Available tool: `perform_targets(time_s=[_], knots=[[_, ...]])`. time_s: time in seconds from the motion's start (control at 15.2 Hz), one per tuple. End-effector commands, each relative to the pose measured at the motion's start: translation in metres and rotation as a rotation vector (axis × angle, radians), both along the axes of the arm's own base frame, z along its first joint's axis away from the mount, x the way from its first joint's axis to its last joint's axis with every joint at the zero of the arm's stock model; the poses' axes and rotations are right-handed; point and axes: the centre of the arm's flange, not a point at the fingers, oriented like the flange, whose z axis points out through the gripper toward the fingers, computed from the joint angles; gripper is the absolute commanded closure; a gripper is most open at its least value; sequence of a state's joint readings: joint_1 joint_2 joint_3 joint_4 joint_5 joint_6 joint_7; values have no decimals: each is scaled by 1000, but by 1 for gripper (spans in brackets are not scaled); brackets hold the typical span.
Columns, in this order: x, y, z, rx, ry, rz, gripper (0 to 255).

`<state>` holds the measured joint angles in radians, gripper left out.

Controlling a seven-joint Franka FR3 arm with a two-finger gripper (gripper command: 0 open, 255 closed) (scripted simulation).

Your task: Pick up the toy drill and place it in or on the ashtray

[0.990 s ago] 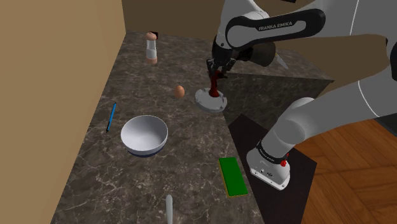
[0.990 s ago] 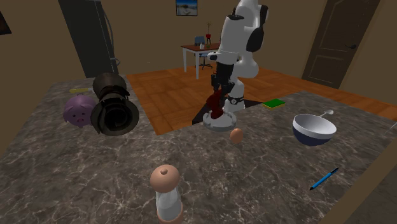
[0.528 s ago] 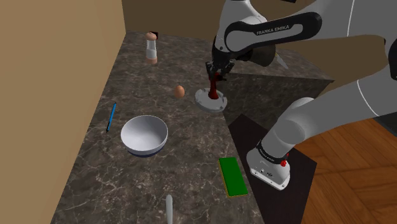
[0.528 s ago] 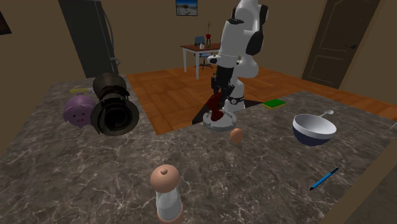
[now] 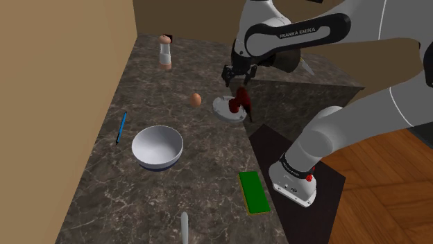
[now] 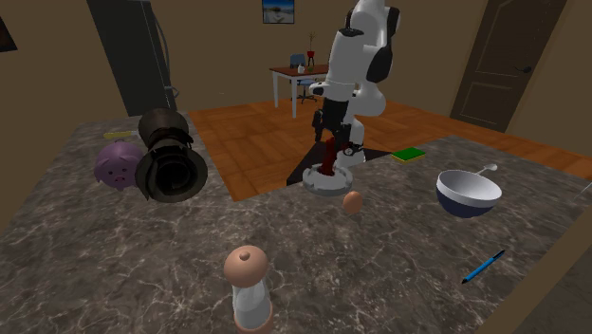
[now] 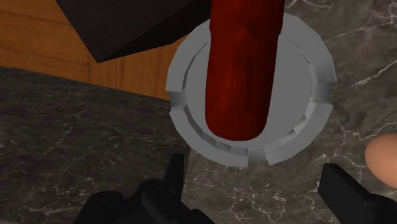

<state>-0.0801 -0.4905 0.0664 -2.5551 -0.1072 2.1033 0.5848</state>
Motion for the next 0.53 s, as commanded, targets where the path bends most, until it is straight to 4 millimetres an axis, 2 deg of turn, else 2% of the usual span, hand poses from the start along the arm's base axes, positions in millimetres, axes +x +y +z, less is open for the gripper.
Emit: perform_targets(time_s=[0.0, 0.26, 0.46], knots=[[0, 0, 0, 0, 0, 0, 0], [-2, 6, 50, 0, 0, 0, 0], [-2, 6, 50, 0, 0, 0, 0]])
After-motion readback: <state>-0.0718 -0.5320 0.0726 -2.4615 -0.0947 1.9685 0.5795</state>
